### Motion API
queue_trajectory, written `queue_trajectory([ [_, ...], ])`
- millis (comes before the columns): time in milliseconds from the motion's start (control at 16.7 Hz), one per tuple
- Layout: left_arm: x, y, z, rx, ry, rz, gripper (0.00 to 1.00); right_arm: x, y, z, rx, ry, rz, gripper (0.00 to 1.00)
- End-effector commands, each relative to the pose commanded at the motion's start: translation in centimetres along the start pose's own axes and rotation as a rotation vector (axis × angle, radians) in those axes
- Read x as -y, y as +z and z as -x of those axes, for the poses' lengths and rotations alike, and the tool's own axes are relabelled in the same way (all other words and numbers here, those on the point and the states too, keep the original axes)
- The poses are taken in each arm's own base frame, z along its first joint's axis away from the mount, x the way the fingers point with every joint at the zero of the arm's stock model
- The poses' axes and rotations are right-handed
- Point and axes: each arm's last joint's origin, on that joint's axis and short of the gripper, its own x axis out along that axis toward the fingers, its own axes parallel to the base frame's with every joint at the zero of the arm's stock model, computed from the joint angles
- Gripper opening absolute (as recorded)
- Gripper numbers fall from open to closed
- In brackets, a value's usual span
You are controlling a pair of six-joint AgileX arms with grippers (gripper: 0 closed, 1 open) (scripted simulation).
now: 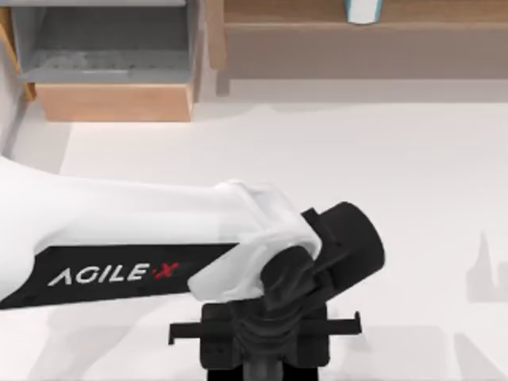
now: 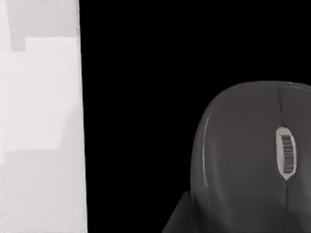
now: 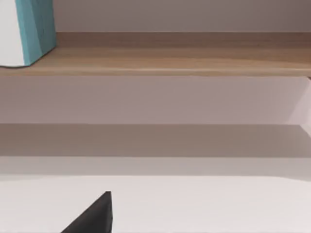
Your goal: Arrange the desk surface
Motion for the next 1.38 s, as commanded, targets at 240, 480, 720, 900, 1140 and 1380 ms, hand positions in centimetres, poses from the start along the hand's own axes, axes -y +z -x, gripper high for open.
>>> queue_trajectory([
  [240, 0.0, 0.1, -0.1, -0.002, 0.003, 0.001, 0.0, 0.0, 0.0, 0.0, 0.0, 0.0, 0.0, 1.0],
  [480, 0.4, 0.0, 0.5, 0.018, -0.039, -0.015, 0.0, 0.0, 0.0, 0.0, 0.0, 0.0, 0.0, 1.0],
  [720, 1.3, -0.6, 1.3, 0.038, -0.114, -0.064, 0.0, 0.0, 0.0, 0.0, 0.0, 0.0, 0.0, 1.0],
  [900, 1.7, -1.2, 1.6, 0.037, -0.152, -0.101, 0.0, 0.0, 0.0, 0.0, 0.0, 0.0, 0.0, 1.0],
  [1140, 1.9, -1.8, 2.1, 0.034, -0.195, -0.132, 0.0, 0.0, 0.0, 0.0, 0.0, 0.0, 0.0, 1.0],
  [1380, 1.9, -2.3, 2.3, 0.018, -0.213, -0.159, 0.0, 0.0, 0.0, 0.0, 0.0, 0.0, 0.0, 1.0],
])
